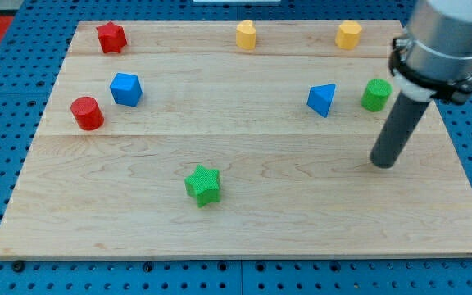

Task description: Push the green star towards the bottom left

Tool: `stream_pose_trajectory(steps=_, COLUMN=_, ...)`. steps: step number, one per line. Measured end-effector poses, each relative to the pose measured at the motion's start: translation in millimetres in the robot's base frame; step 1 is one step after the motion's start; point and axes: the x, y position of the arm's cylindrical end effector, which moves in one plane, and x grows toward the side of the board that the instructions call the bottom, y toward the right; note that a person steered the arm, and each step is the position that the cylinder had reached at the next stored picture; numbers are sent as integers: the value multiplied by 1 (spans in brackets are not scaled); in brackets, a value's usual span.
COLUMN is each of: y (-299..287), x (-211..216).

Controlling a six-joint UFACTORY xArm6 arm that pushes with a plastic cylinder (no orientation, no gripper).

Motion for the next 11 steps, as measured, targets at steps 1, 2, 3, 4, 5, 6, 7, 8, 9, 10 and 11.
stream_pose_trajectory(steps=1, y=-44, x=1)
stream_pose_trajectory(steps=2, y=-96, x=1)
stream_pose_trajectory(steps=3, y=-143, x=1)
stream_pose_trajectory(steps=4, y=-164, x=2)
stream_pose_trajectory(steps=5, y=-174, x=5)
stream_pose_trajectory(steps=6, y=-177, x=15)
stream_pose_trajectory(steps=7, y=-179, x=30)
stream_pose_trajectory(steps=8, y=-198, x=38)
stream_pose_trajectory(steps=9, y=-222, x=39)
stream_pose_trajectory(steps=10, y=-245, x=35)
stream_pose_trajectory(steps=11, y=-286, x=28)
